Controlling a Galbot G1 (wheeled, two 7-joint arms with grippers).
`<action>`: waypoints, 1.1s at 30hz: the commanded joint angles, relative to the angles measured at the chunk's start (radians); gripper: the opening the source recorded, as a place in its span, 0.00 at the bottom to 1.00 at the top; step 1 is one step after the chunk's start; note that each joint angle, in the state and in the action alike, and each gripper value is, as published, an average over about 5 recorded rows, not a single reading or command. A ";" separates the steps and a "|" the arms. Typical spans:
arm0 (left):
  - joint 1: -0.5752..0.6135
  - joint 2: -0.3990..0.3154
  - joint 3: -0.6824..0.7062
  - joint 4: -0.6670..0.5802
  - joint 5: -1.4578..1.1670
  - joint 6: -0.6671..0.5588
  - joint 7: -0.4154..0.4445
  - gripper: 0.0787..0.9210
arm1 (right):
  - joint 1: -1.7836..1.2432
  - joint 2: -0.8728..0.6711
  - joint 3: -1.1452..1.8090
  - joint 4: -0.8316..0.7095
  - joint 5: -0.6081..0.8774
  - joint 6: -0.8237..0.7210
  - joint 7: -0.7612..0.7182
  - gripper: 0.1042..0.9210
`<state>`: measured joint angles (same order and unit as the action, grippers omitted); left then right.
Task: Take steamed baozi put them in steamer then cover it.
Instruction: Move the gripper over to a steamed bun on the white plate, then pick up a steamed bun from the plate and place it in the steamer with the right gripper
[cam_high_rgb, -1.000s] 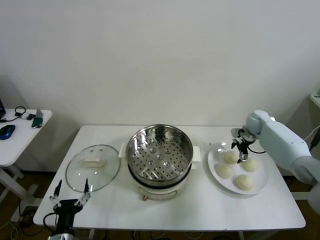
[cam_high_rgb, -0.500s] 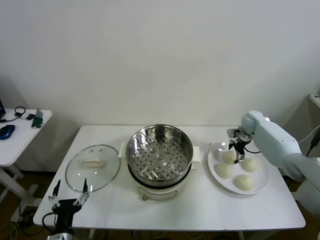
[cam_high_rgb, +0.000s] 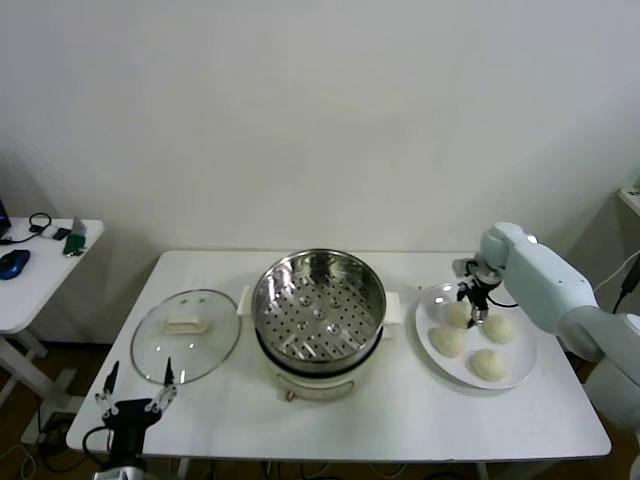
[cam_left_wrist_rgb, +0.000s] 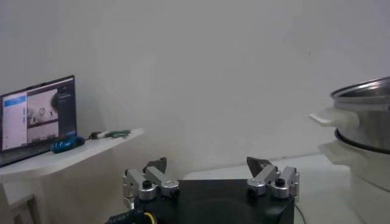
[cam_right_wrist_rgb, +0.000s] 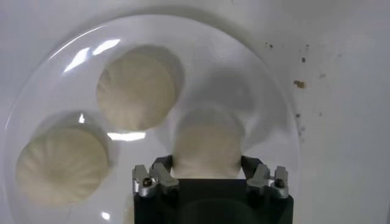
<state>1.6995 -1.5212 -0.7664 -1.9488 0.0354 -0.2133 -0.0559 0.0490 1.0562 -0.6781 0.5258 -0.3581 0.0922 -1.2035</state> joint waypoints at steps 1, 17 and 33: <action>0.007 -0.004 0.005 0.000 -0.002 -0.003 -0.003 0.88 | 0.003 -0.001 -0.002 0.001 -0.004 0.009 -0.002 0.76; 0.039 -0.003 0.001 -0.021 -0.028 -0.009 -0.011 0.88 | 0.341 -0.079 -0.366 0.323 0.200 0.052 -0.054 0.72; 0.071 0.003 0.004 -0.040 -0.041 -0.014 -0.014 0.88 | 0.781 0.073 -0.676 0.675 0.341 0.273 -0.118 0.72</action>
<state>1.7637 -1.5224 -0.7649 -1.9850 -0.0043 -0.2269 -0.0701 0.6138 1.0609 -1.1954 0.9949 -0.0768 0.2568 -1.2920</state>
